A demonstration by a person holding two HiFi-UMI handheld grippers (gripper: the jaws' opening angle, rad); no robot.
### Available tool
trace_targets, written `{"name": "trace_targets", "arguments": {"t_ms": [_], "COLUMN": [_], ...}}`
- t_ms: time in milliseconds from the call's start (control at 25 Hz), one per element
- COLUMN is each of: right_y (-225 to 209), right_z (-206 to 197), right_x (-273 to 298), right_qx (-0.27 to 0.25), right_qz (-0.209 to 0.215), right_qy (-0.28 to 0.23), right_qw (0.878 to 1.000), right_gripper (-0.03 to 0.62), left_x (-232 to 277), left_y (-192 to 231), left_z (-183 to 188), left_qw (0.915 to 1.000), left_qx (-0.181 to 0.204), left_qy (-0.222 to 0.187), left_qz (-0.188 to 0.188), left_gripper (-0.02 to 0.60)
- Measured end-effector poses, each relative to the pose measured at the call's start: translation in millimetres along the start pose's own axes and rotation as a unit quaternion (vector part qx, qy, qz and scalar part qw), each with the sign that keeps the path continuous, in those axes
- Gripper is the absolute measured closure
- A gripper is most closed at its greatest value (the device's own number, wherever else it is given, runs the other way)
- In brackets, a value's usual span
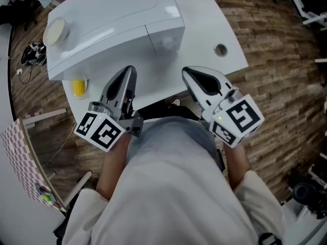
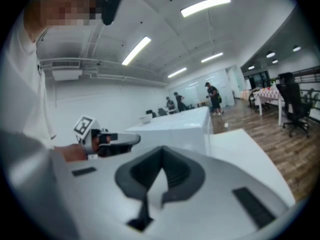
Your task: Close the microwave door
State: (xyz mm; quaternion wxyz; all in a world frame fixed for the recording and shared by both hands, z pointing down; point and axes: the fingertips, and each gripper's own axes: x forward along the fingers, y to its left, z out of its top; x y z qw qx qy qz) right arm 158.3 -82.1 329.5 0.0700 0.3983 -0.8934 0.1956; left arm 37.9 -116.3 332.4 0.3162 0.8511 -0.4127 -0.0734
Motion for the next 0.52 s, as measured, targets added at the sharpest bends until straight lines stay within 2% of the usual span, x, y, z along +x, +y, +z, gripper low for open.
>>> {"name": "trace_targets", "arguments": {"t_ms": [520], "right_y": [-8.1], "right_z": [-2.3], "right_x": [-9.0], "right_qx": [0.014], "right_qz": [-0.004], "right_qy": [-0.003], "right_qw": [1.000], "right_gripper": [0.572], "left_x": [11.7], "left_y": [-13.9], "left_z": [-15.0], "left_qw": [0.9998], "left_qx": [-0.010], "left_qy": [0.015], "left_qz": [-0.006], "left_gripper": [0.565]}}
